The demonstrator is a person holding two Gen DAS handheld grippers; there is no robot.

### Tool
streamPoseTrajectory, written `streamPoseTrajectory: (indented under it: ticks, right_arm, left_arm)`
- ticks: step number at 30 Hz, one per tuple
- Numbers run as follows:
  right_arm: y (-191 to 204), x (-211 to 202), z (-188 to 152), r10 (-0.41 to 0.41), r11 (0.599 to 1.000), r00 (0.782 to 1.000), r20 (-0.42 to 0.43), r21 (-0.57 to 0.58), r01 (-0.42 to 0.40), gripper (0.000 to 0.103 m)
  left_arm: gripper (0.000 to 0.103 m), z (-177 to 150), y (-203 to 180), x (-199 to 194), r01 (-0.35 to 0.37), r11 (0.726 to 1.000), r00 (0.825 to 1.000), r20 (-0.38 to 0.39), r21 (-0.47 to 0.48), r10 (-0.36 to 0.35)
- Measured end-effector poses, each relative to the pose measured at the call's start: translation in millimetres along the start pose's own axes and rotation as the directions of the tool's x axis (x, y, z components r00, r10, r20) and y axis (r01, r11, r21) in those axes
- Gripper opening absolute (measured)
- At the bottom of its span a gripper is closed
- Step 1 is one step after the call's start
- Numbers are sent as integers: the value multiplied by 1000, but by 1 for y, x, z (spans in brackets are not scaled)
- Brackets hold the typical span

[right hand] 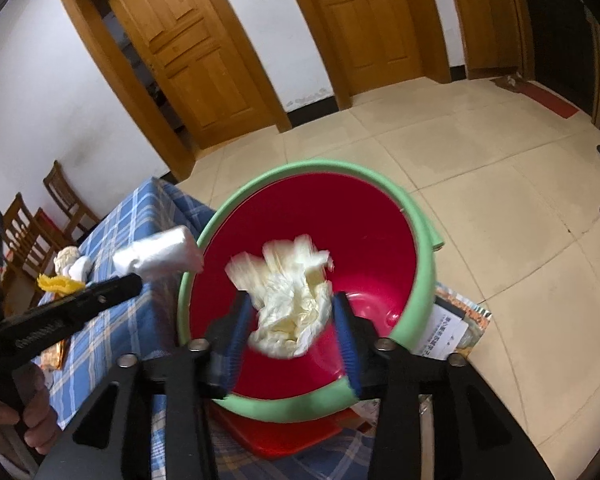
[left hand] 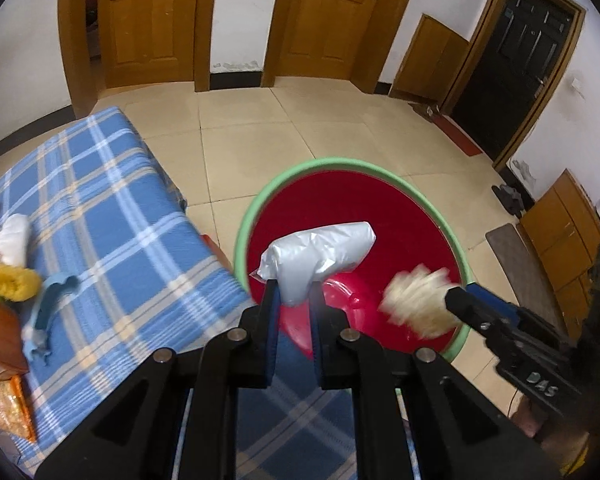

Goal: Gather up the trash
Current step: 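Move both tools over the red bin and open both grippers, then withdraw both tools from the bin back toward the table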

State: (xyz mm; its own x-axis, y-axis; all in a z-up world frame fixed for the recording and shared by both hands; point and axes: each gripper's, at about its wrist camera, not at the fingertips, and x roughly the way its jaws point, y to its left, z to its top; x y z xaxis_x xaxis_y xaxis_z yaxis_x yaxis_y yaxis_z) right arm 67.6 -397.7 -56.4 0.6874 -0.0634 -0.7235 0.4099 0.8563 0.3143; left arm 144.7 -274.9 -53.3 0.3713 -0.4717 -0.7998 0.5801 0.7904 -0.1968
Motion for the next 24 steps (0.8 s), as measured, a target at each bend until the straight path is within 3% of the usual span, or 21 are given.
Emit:
streamPoseTrajectory:
  ticks: [11,13,15,17,24]
  right_arm:
    - [-18,-12,4,-38,999,999,37,33,37,47]
    - [-19,-13,5,-40,999,999,37,38,39,48]
    - [-19,-14,5,-42,998,998,38,40,40,48]
    - [-19,-15,4,-42,998,998,39,40,40,48]
    - [-13,-18,4,-34,999,999,40,28,33,48]
  left_arm:
    - [14,0,-14,13,-41,999,999,-19,28,42]
    - [17,1,-13,13,-50,999,999,-21,22,50]
    - [32,1,-16,13,-65,998,998,-19,15,66]
    - [39,0,-15,10,-82,997,997,-12,10,82]
    - [49,-5,-8,-4,-109,994,994,-3,-20,109]
